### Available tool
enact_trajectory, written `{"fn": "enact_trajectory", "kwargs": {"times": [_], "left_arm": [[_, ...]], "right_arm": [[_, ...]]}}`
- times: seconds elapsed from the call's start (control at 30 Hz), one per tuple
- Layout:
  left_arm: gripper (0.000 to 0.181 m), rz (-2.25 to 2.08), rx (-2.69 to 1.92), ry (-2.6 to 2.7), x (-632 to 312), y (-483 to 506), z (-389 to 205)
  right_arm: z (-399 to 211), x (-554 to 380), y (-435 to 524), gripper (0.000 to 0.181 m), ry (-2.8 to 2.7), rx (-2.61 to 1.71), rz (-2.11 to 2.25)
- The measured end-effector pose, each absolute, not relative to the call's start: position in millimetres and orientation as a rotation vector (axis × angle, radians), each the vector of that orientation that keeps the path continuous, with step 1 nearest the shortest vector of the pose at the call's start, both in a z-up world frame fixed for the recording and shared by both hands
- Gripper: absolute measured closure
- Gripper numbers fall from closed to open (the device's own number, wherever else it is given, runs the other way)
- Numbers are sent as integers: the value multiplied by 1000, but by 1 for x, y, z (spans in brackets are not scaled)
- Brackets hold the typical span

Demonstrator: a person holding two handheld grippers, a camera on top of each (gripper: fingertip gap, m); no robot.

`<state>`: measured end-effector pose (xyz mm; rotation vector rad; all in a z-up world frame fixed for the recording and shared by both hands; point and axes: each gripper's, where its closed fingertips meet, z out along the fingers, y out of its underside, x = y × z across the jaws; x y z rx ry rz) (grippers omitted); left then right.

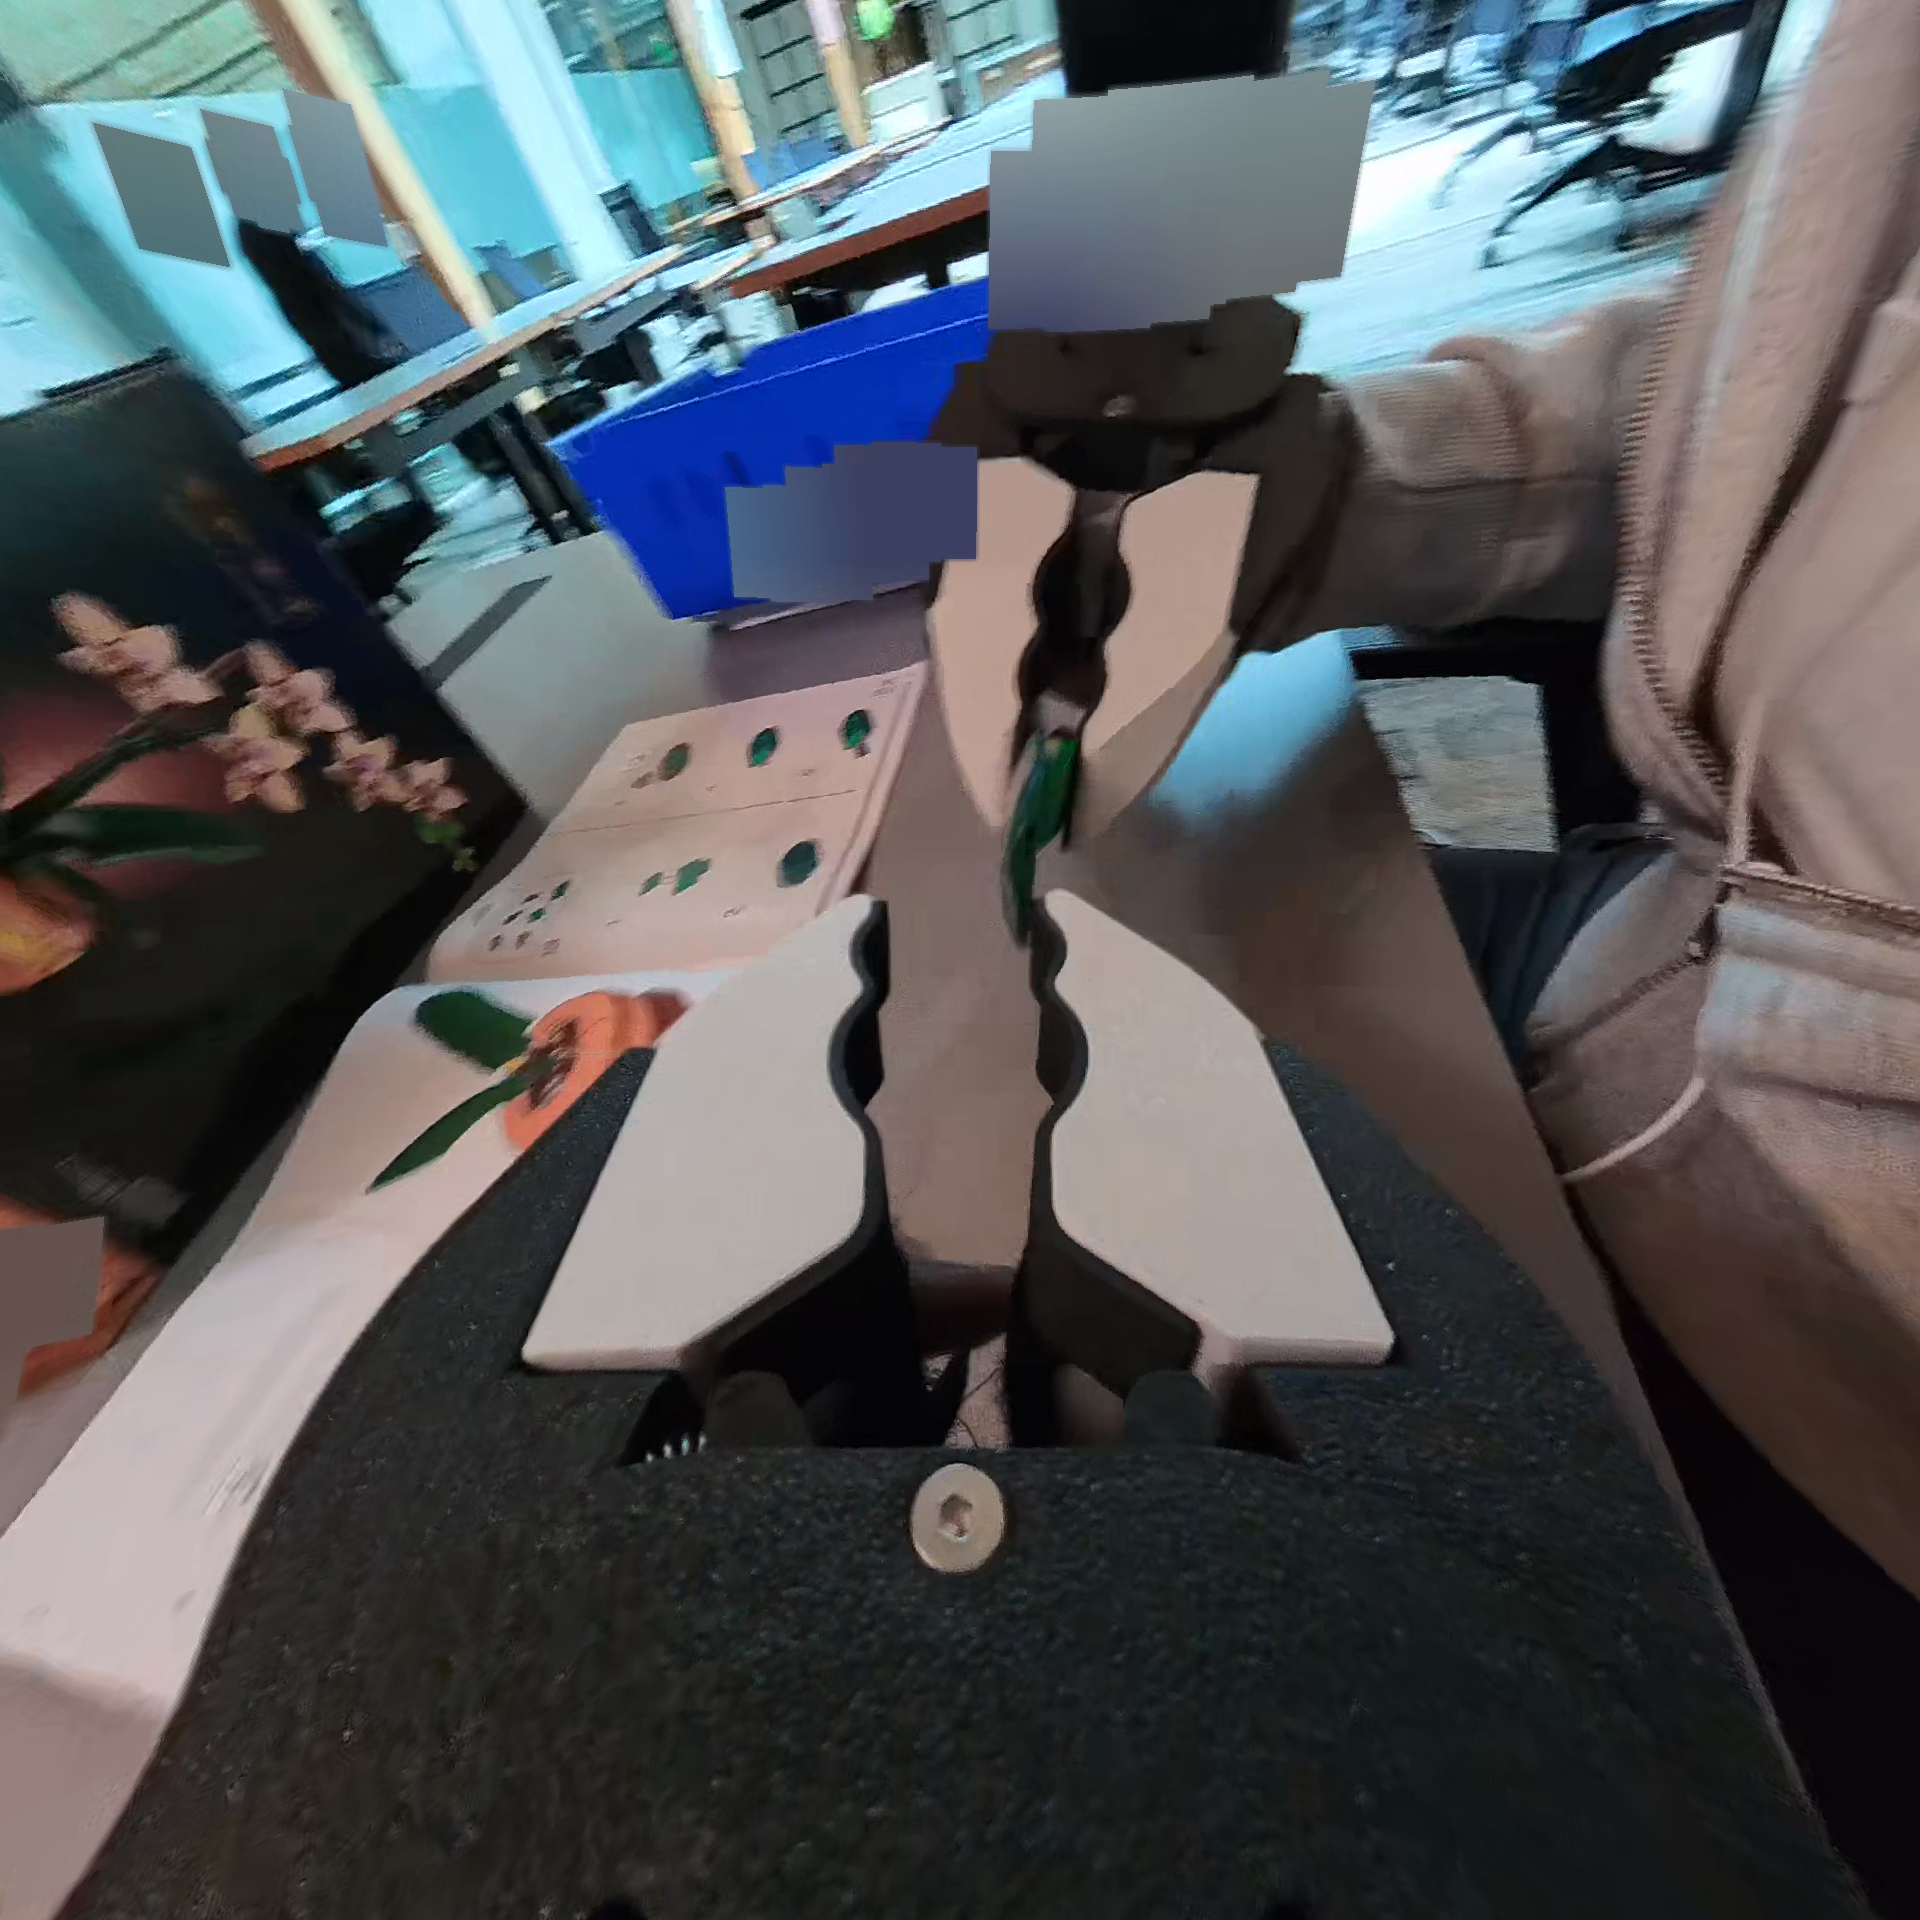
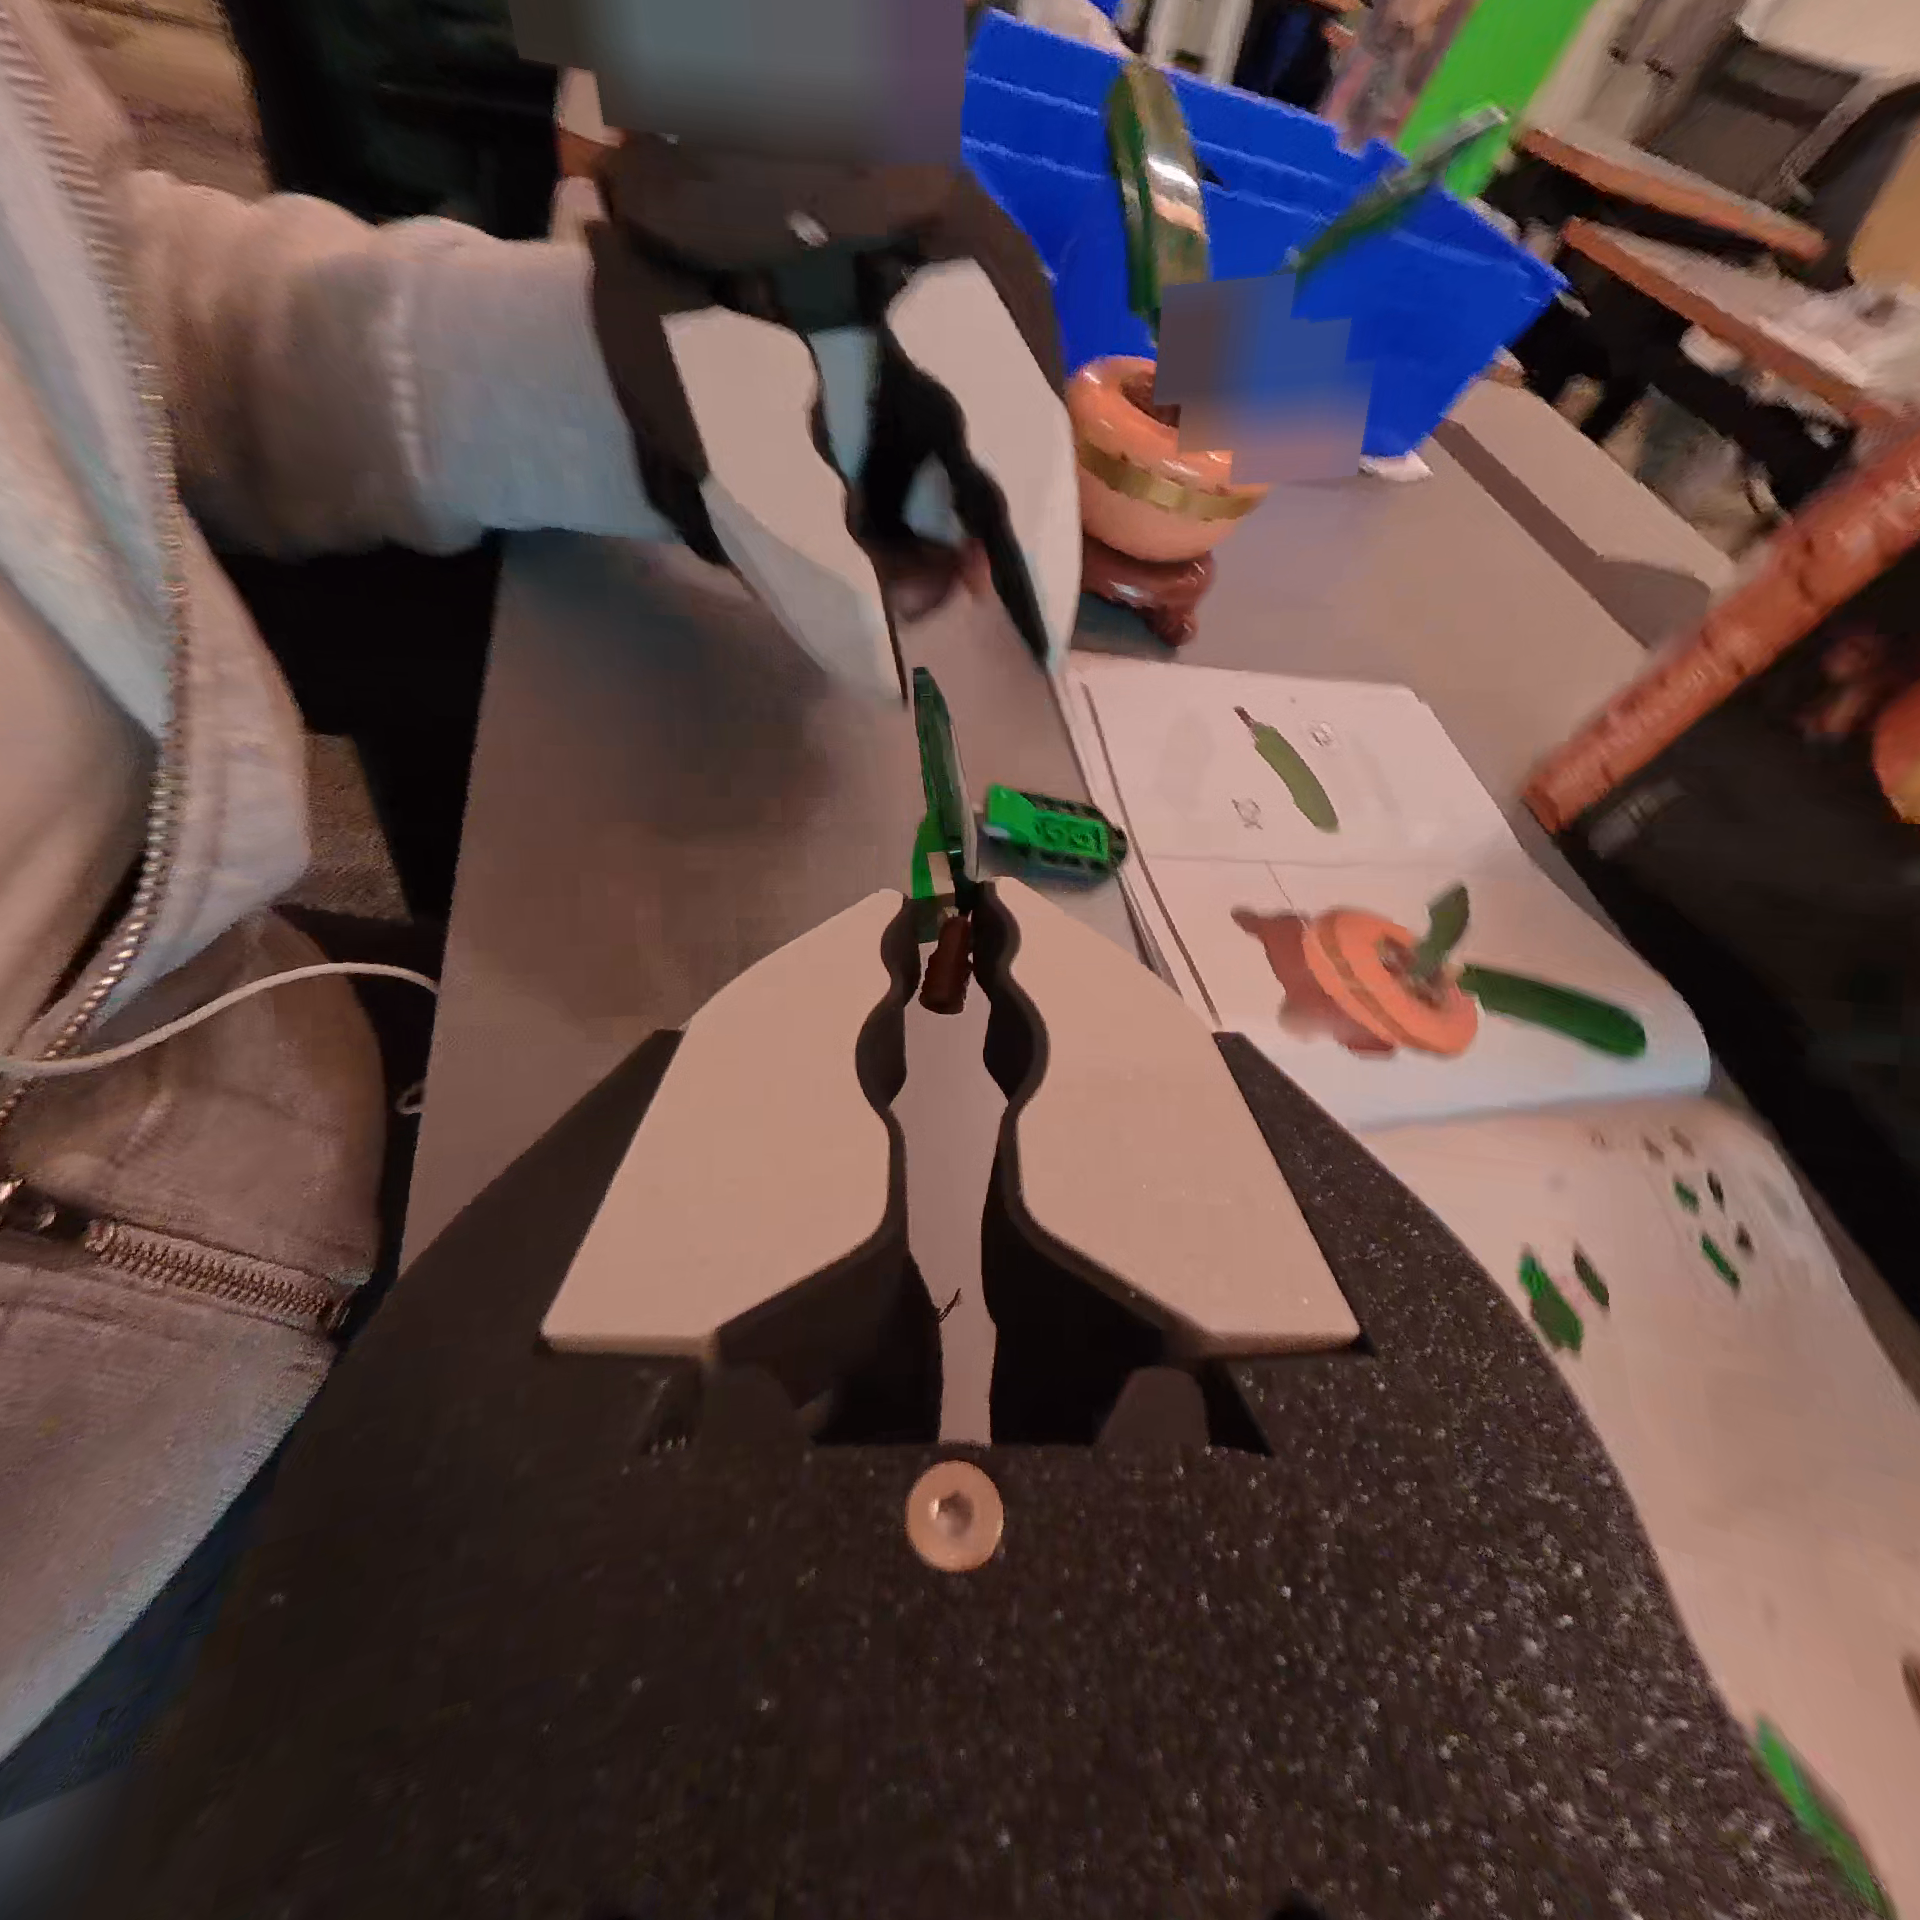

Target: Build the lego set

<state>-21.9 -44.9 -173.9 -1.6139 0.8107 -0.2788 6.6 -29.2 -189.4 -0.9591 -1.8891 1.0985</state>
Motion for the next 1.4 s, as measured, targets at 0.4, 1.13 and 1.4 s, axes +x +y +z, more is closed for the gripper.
{"fn": "enact_trajectory", "kwargs": {"times": [0.4,1.13,1.4], "left_arm": [[148,-29,-2128,493,-80,-49,-231],[147,50,-2178,520,-68,-48,-237],[148,45,-2172,500,-69,-49,-240]], "right_arm": [[-217,5,34,172,-1687,-1304,750],[-235,22,50,172,-1806,-1123,255],[-232,15,33,172,-1769,-1238,529]]}}
